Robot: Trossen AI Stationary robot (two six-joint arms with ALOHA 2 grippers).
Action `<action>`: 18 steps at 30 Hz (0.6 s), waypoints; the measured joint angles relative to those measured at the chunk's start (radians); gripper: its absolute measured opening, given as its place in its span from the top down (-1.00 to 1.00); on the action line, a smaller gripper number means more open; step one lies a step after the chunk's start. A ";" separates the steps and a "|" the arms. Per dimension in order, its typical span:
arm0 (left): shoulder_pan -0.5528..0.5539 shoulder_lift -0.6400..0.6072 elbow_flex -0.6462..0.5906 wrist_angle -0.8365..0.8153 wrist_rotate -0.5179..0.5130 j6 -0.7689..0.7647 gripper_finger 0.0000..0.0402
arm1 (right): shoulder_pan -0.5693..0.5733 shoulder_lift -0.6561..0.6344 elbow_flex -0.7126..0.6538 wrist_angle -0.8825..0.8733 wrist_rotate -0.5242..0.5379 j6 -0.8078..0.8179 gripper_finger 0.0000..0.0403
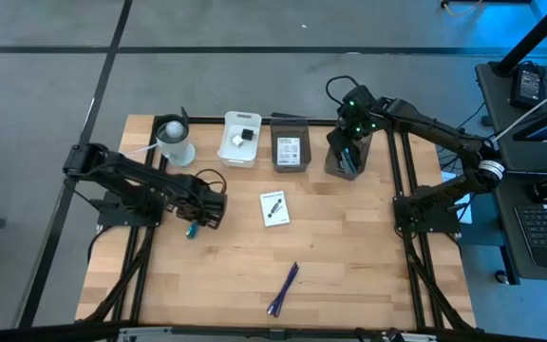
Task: Pick and place items into bin
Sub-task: Put the blue charger cable into the right black bin
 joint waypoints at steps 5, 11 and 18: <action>-0.029 0.057 0.000 0.009 0.025 0.017 0.30 | 0.000 0.000 0.000 0.000 0.000 -0.004 0.18; -0.050 0.125 -0.001 0.017 0.070 0.041 0.30 | 0.000 0.000 0.000 0.000 0.000 -0.010 0.18; -0.050 0.168 0.001 0.081 0.089 0.110 0.62 | 0.000 0.000 0.000 0.000 -0.002 -0.036 0.18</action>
